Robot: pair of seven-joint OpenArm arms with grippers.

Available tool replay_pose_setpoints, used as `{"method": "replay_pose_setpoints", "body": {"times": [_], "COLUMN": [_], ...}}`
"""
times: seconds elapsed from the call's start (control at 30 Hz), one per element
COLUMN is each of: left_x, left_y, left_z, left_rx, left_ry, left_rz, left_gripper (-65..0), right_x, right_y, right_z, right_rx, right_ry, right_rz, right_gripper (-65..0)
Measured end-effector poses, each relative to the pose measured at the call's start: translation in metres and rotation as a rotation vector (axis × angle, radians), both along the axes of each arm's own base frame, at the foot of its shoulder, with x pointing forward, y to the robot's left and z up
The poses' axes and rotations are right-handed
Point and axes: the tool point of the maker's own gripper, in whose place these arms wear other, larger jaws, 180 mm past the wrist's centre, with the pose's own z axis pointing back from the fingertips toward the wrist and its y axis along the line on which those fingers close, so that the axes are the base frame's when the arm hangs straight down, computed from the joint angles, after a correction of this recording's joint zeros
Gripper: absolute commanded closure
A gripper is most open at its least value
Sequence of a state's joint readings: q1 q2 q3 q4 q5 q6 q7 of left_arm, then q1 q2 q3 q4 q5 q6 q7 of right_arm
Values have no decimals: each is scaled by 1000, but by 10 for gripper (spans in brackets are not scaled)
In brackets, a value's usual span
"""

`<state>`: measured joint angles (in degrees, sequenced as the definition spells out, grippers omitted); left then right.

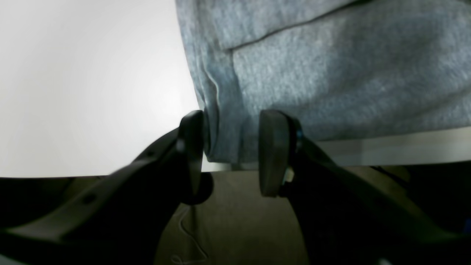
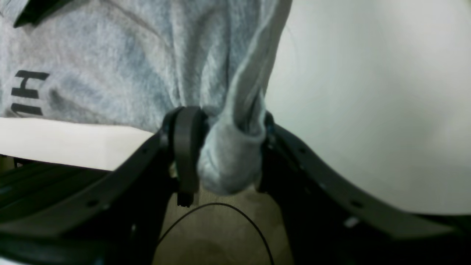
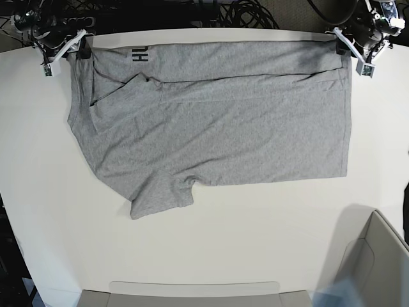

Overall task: Fold the T-shirt properly
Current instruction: 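Open both grippers and release the folded edge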

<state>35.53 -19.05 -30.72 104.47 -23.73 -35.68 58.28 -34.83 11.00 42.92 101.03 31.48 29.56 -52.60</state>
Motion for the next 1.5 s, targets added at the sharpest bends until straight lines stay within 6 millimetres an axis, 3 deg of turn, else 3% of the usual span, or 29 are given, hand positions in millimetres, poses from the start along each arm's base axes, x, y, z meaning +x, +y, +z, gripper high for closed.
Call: {"method": "replay_pose_setpoints", "body": {"times": [0.4,0.57,0.7,0.8,0.93,1.03,1.17,1.33,1.5], "left_x": [2,10,31,58,105,137,151,156,157], "left_y": [-1,0,20,22,19,11,-1,-9,-12], "left_z": [3,15,36,49,71,86,88,86,85], "left_rx": [6,24,84,87,75,64,40,37,33], "left_ry": [14,-24,-100,-182,-316,-372,-346,-338,-335], "left_rz": [-9,-19,23,31,43,23,4,-24,-34], "left_gripper": [-256,-254,-254,-253,-253,-252,-252,-252,-252], "right_x": [-3,14,50,80,130,170,225,262,269], "right_y": [-29,-45,-46,-23,36,55,89,94,89], "right_z": [18,70,113,112,113,105,86,55,31], "right_rx": [-69,-167,-211,-181,-83,-105,-79,11,59], "right_ry": [-38,-201,-371,-389,-457,-440,-403,-308,-277], "right_rz": [-78,-162,-165,-61,103,118,180,128,48], "right_gripper": [-222,-220,-220,-219,-219,-219,-219,-219,-219]}}
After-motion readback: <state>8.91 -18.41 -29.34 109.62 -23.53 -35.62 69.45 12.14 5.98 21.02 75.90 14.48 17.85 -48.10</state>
